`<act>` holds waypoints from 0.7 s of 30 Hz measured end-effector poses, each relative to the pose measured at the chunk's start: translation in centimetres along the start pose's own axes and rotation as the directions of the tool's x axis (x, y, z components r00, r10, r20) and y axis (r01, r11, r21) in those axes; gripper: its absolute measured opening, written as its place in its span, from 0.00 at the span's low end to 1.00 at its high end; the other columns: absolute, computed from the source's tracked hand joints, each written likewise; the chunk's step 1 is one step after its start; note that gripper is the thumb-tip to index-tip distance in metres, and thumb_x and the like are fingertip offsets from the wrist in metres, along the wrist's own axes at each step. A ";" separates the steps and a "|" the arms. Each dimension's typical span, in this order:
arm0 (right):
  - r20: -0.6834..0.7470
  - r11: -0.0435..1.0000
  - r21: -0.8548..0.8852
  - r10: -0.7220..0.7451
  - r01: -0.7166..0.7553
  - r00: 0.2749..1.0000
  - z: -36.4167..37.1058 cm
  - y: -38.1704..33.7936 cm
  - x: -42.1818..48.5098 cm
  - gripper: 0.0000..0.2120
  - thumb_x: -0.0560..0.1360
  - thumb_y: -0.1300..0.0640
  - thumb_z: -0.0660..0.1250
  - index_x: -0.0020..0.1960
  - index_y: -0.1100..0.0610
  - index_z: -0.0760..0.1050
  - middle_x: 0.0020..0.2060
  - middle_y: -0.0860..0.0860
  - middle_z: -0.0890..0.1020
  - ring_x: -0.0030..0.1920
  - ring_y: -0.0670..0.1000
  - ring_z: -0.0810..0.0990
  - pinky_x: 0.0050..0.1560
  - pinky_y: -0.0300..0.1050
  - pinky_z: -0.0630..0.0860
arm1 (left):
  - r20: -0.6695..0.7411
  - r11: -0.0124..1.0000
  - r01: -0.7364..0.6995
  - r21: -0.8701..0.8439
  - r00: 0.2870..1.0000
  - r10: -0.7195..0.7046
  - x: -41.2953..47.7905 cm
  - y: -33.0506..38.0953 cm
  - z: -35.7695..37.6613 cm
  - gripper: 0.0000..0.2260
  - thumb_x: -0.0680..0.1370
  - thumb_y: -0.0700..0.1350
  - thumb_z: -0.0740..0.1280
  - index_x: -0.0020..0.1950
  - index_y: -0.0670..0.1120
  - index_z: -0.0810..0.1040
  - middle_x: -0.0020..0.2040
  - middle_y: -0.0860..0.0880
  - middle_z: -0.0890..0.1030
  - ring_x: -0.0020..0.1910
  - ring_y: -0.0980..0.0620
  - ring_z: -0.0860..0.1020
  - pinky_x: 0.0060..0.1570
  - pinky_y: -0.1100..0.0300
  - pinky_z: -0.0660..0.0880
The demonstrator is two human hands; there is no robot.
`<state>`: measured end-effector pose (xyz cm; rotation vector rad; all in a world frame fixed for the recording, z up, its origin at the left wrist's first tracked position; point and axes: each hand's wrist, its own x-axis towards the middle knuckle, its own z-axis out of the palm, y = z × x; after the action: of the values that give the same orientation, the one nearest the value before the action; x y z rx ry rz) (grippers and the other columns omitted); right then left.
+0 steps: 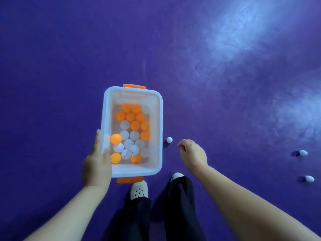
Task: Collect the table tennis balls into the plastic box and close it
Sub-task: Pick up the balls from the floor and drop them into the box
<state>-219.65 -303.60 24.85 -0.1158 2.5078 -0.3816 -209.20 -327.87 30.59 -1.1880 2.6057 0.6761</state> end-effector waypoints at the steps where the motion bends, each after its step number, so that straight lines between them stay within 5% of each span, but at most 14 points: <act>1: 0.013 1.000 -0.013 0.007 -0.007 1.000 1.9 0.9 2.2 0.12 0.79 0.59 0.53 0.54 0.54 0.75 0.51 0.49 0.79 0.46 0.55 0.78 0.41 0.48 0.74 | -0.012 1.000 0.020 -0.018 1.000 -0.020 1.1 -0.4 2.2 0.26 0.80 0.45 0.60 0.77 0.52 0.55 0.39 0.29 0.78 0.37 0.31 0.77 0.34 0.47 0.70; 5: 0.095 0.996 -0.088 0.023 -0.014 0.995 9.8 4.3 10.2 0.13 0.79 0.60 0.52 0.59 0.55 0.72 0.52 0.51 0.77 0.44 0.57 0.77 0.36 0.46 0.70 | -0.026 0.992 0.095 -0.086 0.995 -0.097 5.0 -2.5 10.5 0.26 0.80 0.45 0.60 0.76 0.53 0.56 0.48 0.28 0.79 0.42 0.30 0.78 0.40 0.45 0.73; 11: 0.188 0.982 -0.190 0.035 0.001 0.982 19.8 7.5 18.2 0.18 0.76 0.67 0.54 0.62 0.53 0.68 0.48 0.51 0.66 0.29 0.54 0.66 0.25 0.42 0.58 | -0.018 0.979 0.162 -0.127 0.986 -0.166 8.8 -5.6 19.4 0.26 0.80 0.44 0.60 0.76 0.53 0.56 0.69 0.39 0.72 0.57 0.31 0.76 0.52 0.43 0.73; 18: 0.267 0.962 -0.267 0.013 0.061 0.964 26.6 9.3 22.3 0.18 0.72 0.69 0.61 0.58 0.54 0.66 0.57 0.54 0.65 0.41 0.55 0.69 0.29 0.45 0.65 | -0.022 0.983 0.165 -0.076 0.986 -0.167 11.2 -7.7 23.8 0.26 0.80 0.43 0.60 0.76 0.52 0.57 0.71 0.43 0.70 0.59 0.32 0.75 0.53 0.44 0.72; 21: 0.295 0.970 -0.240 0.035 0.038 0.955 26.5 10.3 21.7 0.14 0.72 0.70 0.60 0.52 0.54 0.64 0.51 0.54 0.63 0.33 0.55 0.67 0.32 0.47 0.68 | -0.017 0.985 0.159 -0.066 0.987 -0.161 11.2 -7.4 23.8 0.26 0.80 0.43 0.60 0.76 0.53 0.57 0.69 0.41 0.72 0.57 0.32 0.76 0.51 0.45 0.73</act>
<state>-222.27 -303.84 -10.82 -0.2533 2.2439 -0.0469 -211.20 -328.04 3.35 -1.4134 2.4890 0.7227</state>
